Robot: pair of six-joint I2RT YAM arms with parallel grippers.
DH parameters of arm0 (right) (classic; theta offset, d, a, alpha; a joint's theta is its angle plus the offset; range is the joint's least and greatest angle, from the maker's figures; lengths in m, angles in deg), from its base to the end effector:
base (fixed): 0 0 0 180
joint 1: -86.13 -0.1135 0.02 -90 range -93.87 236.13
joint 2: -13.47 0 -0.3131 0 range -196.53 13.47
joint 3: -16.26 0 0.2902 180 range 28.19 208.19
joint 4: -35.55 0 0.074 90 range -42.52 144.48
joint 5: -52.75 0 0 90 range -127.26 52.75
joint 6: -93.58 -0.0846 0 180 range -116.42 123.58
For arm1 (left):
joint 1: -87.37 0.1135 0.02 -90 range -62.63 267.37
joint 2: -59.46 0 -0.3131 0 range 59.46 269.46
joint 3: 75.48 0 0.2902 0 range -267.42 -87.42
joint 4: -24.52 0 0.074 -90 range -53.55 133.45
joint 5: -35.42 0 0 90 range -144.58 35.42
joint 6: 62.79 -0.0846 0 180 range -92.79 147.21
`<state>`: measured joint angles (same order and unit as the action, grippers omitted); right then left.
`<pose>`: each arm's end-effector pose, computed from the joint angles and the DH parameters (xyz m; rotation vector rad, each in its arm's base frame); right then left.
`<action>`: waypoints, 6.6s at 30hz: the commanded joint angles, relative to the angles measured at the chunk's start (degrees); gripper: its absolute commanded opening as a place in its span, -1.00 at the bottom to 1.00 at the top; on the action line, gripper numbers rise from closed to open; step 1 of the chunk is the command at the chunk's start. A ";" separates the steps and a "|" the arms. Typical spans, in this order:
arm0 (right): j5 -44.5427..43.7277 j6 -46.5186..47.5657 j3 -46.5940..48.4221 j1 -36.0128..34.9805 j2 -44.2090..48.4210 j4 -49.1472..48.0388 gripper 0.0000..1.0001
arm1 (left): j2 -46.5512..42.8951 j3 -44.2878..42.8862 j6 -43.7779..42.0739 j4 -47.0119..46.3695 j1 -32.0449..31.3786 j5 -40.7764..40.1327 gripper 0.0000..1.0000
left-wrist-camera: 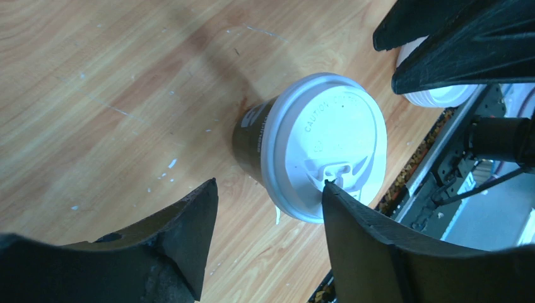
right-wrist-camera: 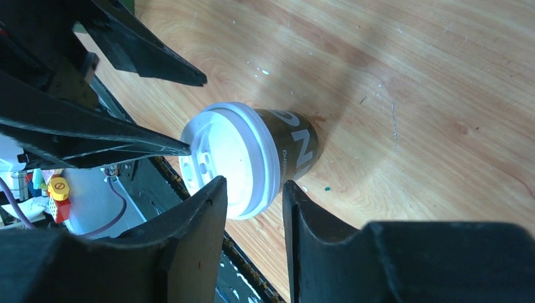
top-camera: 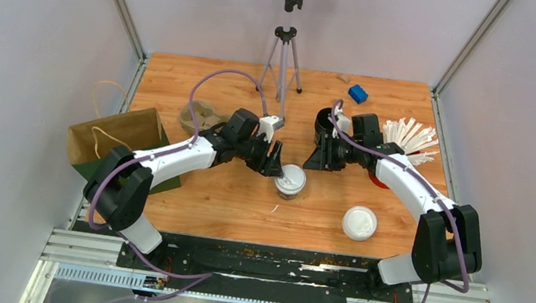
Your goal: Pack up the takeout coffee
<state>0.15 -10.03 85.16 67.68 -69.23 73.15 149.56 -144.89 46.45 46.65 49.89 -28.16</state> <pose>0.3159 0.1596 0.2445 -0.3978 2.4614 1.0449 0.2960 -0.2744 0.2223 0.6330 2.3671 -1.0091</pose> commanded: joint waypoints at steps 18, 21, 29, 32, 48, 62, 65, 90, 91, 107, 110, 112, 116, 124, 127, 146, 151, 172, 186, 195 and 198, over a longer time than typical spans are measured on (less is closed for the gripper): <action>-3.84 -5.66 -3.87 -4.04 4.35 -1.24 -0.30 | -11.55 5.44 6.13 1.86 0.08 -3.37 0.43; -4.01 -6.70 -5.06 -4.37 5.57 -1.73 -0.30 | -11.96 6.79 6.95 0.39 0.12 -2.34 0.39; -4.65 -8.65 -6.64 -5.69 6.37 -3.03 -0.30 | -11.75 8.42 8.52 -3.32 0.12 -0.49 0.31; -7.06 -10.36 -6.43 -5.77 7.26 -2.21 -0.20 | -11.05 7.16 6.59 -2.80 0.15 -1.47 0.32; -11.73 -28.71 -17.83 -7.17 14.92 -15.72 0.03 | 6.12 -13.99 -10.61 8.42 2.45 7.54 0.30; -12.01 -29.94 -20.05 -9.38 11.69 -19.33 -0.06 | 12.79 -15.80 -12.41 7.67 2.50 11.14 0.16; -12.24 -29.28 -20.83 -9.40 10.90 -19.68 -0.18 | 13.25 -14.77 -12.37 7.67 2.47 10.77 0.08; -17.05 -17.69 -8.35 -9.32 11.06 -4.27 -0.07 | 6.70 -15.96 -7.09 8.23 2.73 6.64 0.28; -17.18 -16.48 -7.02 -9.32 11.06 -2.70 -0.04 | 6.27 -17.29 -6.95 9.36 2.92 6.48 0.31; -11.86 -4.84 3.00 -9.30 6.85 5.43 -0.15 | -5.28 -2.46 1.51 0.62 3.21 6.54 0.30; -13.15 -4.49 3.83 -9.29 5.84 6.84 -0.17 | -6.41 0.99 3.74 -2.64 3.22 6.76 0.28; -14.20 -5.17 3.73 -9.31 5.86 7.37 -0.17 | -6.20 1.87 4.60 -4.10 3.21 7.29 0.28; -16.74 -10.62 2.84 -9.32 6.90 9.98 0.04 | -4.62 1.41 4.96 -7.48 3.20 9.81 0.28; -14.34 -21.56 -7.33 -9.29 13.80 3.42 0.07 | 3.08 -8.95 -1.17 -3.93 3.20 10.48 0.30; -14.76 -22.89 -8.92 -9.31 14.41 3.20 0.07 | 6.62 -12.86 -2.77 -2.17 3.28 11.96 0.29; -12.62 -24.58 -13.59 -8.29 11.43 -4.20 -0.06 | 17.12 -19.34 -5.05 -3.78 2.46 18.85 0.27; -12.55 -24.30 -14.49 -7.71 11.06 -5.25 -0.08 | 18.22 -19.11 -5.57 -3.34 2.41 18.44 0.24; -14.11 -22.43 -19.25 -6.48 11.07 -6.16 -0.16 | 19.78 -15.53 -7.68 -1.28 2.41 14.73 0.11; -14.11 -23.63 -14.06 -6.49 18.45 -3.55 0.25 | 12.71 -10.51 -1.27 -2.43 1.33 9.28 0.08; -15.61 -24.52 -12.49 -6.45 14.54 -4.25 -0.02 | 12.51 -10.23 -0.90 -1.89 0.62 8.05 0.08; -15.72 -25.13 -13.88 -6.46 13.93 -6.10 -0.10 | 12.46 -10.20 -1.43 -1.29 0.60 7.78 0.08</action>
<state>-14.71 -33.68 71.02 60.94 -54.69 70.55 163.29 -156.23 46.30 43.28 51.01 -17.76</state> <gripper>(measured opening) 0.471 0.542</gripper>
